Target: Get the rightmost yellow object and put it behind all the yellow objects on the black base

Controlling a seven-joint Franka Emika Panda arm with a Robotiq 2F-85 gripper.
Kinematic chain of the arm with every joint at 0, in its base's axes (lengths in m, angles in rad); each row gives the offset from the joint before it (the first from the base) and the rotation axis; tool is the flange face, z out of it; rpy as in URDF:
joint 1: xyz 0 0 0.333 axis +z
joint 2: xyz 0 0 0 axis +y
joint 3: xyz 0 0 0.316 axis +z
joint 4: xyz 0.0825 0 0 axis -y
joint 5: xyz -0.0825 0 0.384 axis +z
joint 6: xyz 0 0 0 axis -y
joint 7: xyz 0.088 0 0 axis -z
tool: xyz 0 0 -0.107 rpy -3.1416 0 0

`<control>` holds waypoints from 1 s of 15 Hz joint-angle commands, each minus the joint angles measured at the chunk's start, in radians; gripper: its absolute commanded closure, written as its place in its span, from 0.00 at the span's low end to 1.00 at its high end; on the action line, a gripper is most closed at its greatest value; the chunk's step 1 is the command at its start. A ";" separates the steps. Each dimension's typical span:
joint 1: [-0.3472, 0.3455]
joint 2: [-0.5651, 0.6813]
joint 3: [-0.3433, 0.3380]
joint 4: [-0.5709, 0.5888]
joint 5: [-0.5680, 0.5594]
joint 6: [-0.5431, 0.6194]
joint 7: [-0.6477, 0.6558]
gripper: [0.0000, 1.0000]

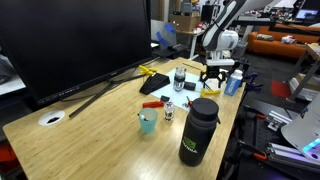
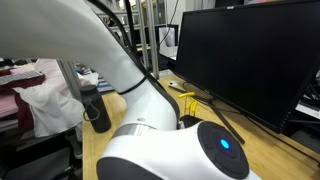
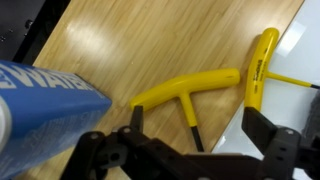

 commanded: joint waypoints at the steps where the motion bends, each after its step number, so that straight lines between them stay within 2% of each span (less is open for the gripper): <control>1: -0.009 0.016 -0.010 0.023 -0.017 -0.016 -0.009 0.00; 9: -0.007 0.046 -0.025 0.036 -0.030 -0.022 -0.007 0.00; 10: -0.005 0.048 -0.026 0.040 -0.036 -0.023 -0.005 0.03; 11: -0.005 0.049 -0.027 0.042 -0.042 -0.023 -0.004 0.26; 13: -0.005 0.049 -0.026 0.047 -0.048 -0.024 -0.005 0.32; 15: -0.005 0.049 -0.024 0.054 -0.046 -0.026 -0.006 0.46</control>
